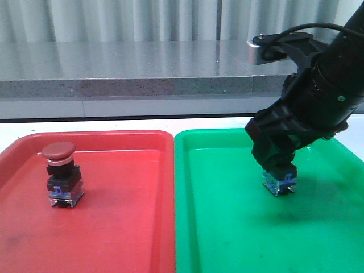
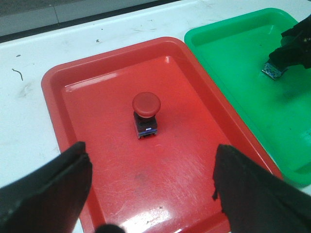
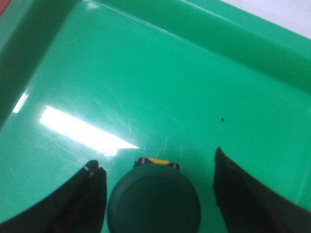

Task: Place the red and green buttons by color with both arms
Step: 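Set the green button down, open the right gripper and lift away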

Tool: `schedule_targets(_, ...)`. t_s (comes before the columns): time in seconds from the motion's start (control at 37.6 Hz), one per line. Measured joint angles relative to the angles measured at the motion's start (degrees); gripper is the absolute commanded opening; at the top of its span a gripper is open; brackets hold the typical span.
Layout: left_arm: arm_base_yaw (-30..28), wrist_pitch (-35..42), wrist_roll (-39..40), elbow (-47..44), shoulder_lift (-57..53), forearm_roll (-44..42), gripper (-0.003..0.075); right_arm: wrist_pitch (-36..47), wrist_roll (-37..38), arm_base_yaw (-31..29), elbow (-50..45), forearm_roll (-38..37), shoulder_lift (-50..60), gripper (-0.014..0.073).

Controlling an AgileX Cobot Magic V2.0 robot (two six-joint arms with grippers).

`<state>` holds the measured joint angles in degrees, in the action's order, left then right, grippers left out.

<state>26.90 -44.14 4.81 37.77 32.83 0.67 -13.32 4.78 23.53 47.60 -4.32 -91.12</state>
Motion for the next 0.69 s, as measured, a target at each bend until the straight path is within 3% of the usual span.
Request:
schedule_targets(0.37, 0.00, 0.00, 0.00, 0.00, 0.00, 0.00, 0.0515, -1.86, 0.00, 0.00, 0.00, 0.09, 2.92, 0.0624)
schedule_targets(0.69, 0.00, 0.00, 0.00, 0.00, 0.00, 0.00, 0.0514, -11.36, 0.00, 0.00, 0.00, 0.09, 22.98, 0.0624)
